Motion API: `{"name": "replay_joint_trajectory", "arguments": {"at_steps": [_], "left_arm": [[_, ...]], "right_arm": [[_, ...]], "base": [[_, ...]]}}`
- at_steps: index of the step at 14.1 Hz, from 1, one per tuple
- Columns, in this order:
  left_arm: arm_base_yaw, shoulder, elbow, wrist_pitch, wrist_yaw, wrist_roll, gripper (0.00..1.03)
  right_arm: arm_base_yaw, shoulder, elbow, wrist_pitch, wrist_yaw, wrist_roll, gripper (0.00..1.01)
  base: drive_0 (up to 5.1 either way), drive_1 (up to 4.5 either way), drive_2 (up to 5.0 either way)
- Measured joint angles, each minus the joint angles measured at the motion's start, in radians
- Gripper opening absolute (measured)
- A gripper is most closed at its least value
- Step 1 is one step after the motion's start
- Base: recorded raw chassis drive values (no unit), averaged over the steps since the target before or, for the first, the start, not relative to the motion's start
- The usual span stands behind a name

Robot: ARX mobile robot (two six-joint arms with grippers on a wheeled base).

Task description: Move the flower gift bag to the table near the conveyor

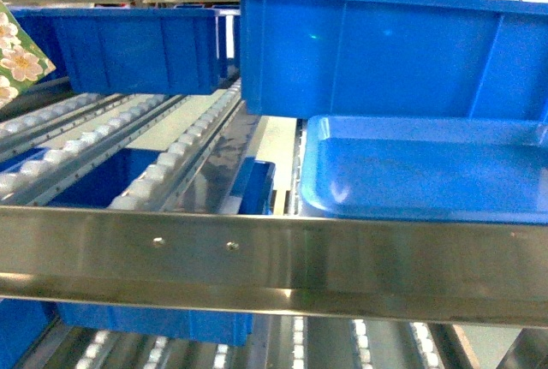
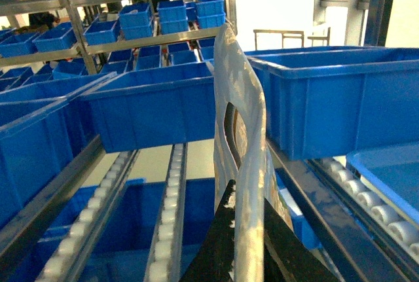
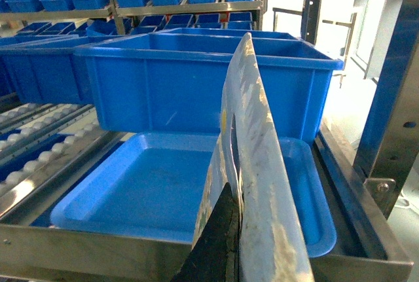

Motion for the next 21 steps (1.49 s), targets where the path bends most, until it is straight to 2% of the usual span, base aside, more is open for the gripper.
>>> {"name": "replay_joint_trajectory", "arguments": {"at_steps": [5,21], "left_arm": [[0.000,-0.003,-0.001,0.001,0.000,0.000,0.02],[0.000,0.001,-0.001,0.000,0.000,0.000,0.02]], "right_arm": [[0.000,-0.006,0.000,0.000,0.000,0.000,0.02],[0.000,-0.004,0.000,-0.002,0.000,0.000,0.02]], "base": [[-4.2,-0.23,4.5],[-5.0,2.50,2.5]]}}
